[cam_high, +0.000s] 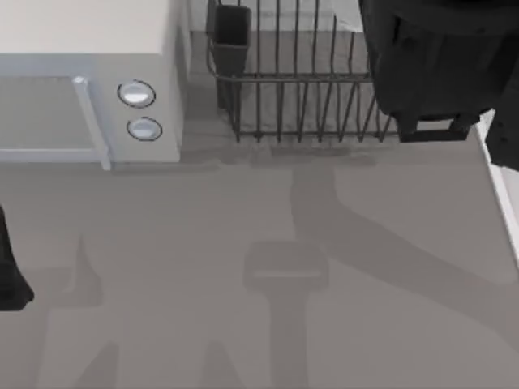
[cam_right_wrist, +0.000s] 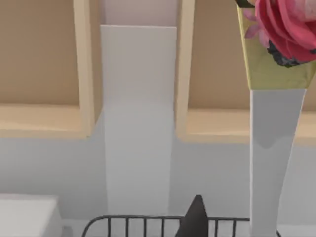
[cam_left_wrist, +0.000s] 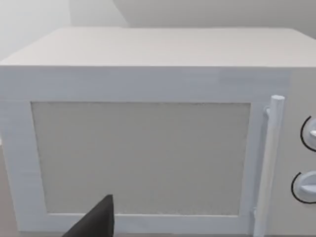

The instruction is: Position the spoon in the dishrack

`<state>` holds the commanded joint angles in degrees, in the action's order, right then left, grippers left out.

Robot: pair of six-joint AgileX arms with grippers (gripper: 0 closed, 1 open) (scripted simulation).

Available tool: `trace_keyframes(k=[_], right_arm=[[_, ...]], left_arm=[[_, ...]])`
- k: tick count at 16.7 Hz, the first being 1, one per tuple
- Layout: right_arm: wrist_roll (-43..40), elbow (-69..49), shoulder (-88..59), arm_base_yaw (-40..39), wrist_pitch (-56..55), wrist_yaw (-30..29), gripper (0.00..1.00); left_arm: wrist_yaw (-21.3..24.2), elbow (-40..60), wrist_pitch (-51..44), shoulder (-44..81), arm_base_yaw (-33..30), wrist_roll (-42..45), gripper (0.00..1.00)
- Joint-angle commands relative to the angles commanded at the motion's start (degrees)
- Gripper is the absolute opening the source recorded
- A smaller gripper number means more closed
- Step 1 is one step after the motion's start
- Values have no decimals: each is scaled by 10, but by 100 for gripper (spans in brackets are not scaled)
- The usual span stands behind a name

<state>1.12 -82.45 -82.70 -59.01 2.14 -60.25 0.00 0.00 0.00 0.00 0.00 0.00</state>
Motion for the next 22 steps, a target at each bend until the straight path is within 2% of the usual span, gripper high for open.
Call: trace_keyframes(k=[9, 12, 19, 22], right_arm=[[7, 0, -22, 10, -28, 8, 0], [6, 6, -89, 48, -102, 47, 0], [3, 45, -290, 183, -362, 179, 0], [0, 59, -338, 223, -416, 216, 0]], left_arm=[[0, 0, 0, 0, 0, 0, 100], [0, 0, 0, 0, 0, 0, 100], [0, 0, 0, 0, 0, 0, 100], [0, 0, 0, 0, 0, 0, 100]])
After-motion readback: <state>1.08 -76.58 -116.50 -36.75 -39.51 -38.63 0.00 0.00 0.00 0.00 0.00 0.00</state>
